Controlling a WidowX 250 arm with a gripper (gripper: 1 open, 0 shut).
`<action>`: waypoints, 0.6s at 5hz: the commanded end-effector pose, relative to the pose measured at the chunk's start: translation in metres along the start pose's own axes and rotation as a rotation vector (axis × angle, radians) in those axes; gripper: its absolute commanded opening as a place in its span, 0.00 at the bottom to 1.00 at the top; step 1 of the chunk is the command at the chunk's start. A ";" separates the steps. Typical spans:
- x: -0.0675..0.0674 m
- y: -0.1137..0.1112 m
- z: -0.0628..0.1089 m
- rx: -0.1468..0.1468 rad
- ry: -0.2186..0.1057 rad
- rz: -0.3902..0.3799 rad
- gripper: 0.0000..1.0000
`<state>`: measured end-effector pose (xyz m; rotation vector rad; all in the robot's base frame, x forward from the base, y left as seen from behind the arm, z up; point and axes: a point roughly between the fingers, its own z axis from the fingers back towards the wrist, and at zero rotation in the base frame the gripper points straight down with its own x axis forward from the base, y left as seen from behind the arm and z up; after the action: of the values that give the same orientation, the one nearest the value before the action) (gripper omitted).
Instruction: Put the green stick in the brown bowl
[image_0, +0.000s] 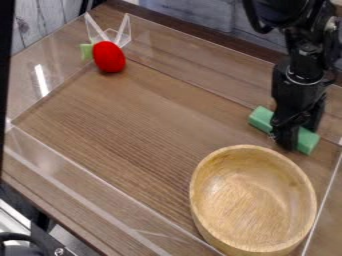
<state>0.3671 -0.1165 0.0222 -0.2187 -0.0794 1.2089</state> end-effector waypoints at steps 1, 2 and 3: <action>0.000 -0.017 0.023 -0.085 0.015 -0.142 0.00; 0.001 -0.017 0.037 -0.092 0.024 -0.141 0.00; 0.001 -0.018 0.052 -0.100 0.034 -0.137 0.00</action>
<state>0.3599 -0.1125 0.0369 -0.2277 -0.0268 1.1168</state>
